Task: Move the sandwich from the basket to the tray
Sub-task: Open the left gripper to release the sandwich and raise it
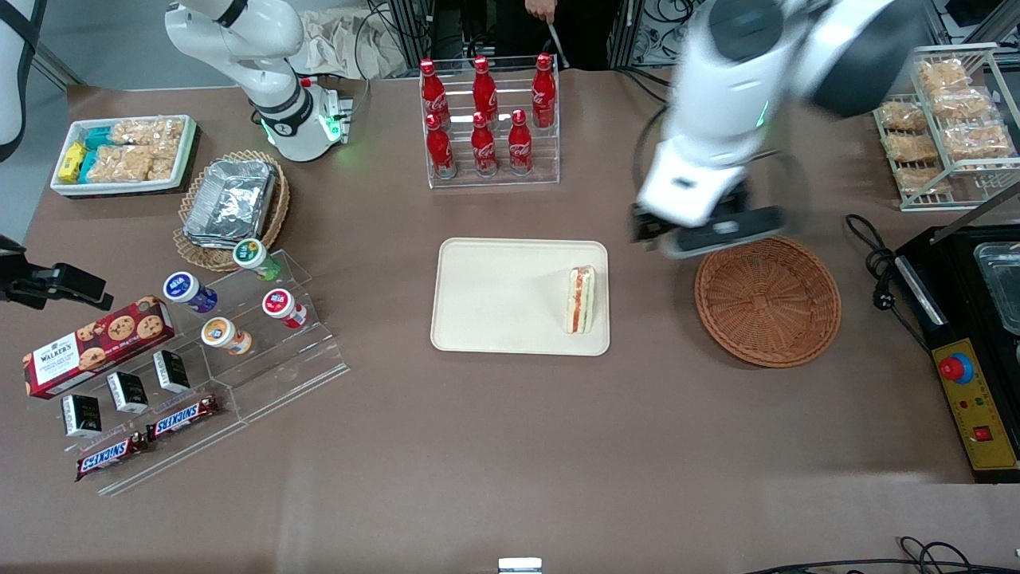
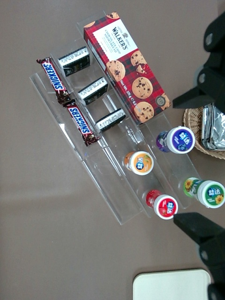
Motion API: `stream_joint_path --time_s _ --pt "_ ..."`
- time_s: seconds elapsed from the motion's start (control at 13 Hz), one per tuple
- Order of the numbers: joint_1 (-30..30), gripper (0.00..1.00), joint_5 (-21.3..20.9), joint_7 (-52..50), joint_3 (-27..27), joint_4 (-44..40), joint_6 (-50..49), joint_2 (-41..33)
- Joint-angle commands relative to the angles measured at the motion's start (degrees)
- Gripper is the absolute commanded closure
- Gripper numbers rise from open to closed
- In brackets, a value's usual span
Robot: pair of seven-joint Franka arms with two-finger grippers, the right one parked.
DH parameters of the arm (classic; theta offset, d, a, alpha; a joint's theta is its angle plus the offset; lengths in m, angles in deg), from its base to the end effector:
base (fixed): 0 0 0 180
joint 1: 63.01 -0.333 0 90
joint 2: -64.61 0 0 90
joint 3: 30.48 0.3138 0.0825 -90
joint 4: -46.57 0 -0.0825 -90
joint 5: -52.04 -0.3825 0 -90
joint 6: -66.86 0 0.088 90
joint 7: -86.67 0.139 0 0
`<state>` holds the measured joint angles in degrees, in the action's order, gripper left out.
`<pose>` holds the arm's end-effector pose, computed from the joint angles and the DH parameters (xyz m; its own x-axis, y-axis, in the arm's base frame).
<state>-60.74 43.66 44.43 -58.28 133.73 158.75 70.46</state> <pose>0.5206 -0.2643 0.5655 0.9770 0.2048 0.0603 0.2091 -0.9748 -0.0782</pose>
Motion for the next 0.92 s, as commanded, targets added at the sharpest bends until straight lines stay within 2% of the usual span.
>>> stream_joint_path --time_s 0.0,0.15,0.31,0.38,0.54,0.85 --pt "-1.49 0.0 2.83 10.45 6.56 -0.94 -3.99 -2.93" --pt "1.59 0.0 7.4 23.44 18.43 -0.41 -5.14 -5.92" --pt "5.01 0.0 7.85 35.06 28.11 -0.41 -7.69 -6.99" --pt "5.72 0.0 7.94 38.86 31.11 -0.23 -7.87 -7.6" --pt "4.59 0.0 7.77 41.44 32.29 0.47 -7.52 -7.44" --pt "4.24 0.0 7.85 40.65 30.27 -0.67 -6.99 -5.85"
